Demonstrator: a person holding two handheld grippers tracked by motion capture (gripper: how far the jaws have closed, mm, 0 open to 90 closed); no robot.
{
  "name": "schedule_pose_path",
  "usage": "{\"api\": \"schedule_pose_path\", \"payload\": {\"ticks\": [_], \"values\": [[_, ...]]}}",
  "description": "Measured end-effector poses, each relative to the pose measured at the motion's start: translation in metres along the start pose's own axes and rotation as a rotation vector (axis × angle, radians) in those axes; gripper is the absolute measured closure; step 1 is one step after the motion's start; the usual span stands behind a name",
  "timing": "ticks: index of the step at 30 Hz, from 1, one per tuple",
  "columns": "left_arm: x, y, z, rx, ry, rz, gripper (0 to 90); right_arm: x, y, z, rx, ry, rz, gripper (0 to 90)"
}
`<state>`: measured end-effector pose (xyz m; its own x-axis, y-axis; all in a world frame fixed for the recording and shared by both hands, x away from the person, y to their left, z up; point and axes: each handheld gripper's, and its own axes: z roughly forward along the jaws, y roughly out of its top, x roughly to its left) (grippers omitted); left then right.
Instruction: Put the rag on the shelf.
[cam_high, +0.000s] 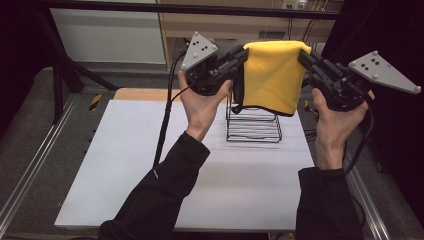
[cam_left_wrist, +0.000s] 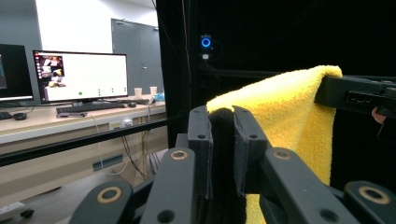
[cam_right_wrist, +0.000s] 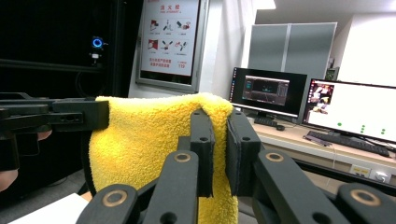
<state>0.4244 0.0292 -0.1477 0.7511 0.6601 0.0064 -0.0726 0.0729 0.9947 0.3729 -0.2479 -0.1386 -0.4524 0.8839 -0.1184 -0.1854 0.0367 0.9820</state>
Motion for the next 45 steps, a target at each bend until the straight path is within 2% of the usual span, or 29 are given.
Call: {"api": "schedule_pose_path", "payload": {"ticks": [6,11,17,22,30,36,43,45], "values": [[0.005,0.009,0.012,0.011,0.01,0.012,79.1,-0.007,0.007,0.008,0.003,-0.011,-0.006,83.2],[0.011,0.015,0.02,0.002,0.002,-0.022,79.1,-0.014,0.011,0.016,-0.006,-0.019,0.008,83.2],[0.015,0.026,0.026,0.001,0.015,-0.004,79.1,-0.019,0.018,0.024,-0.011,-0.023,0.011,83.2],[0.02,0.032,0.032,0.002,0.014,-0.015,79.1,-0.023,0.022,0.03,-0.017,-0.027,0.016,83.2],[0.026,0.039,0.044,0.012,0.037,0.012,79.0,-0.031,0.024,0.043,-0.019,-0.033,0.023,83.2],[0.037,0.039,0.055,0.015,0.043,0.0,79.0,-0.039,0.023,0.056,-0.011,-0.036,0.021,83.2],[0.047,0.03,0.065,0.024,0.065,0.025,79.1,-0.046,0.017,0.069,-0.001,-0.04,0.017,83.1],[0.05,0.026,0.068,0.037,0.064,0.02,79.0,-0.047,0.013,0.073,0.002,-0.035,0.022,83.1]]}}
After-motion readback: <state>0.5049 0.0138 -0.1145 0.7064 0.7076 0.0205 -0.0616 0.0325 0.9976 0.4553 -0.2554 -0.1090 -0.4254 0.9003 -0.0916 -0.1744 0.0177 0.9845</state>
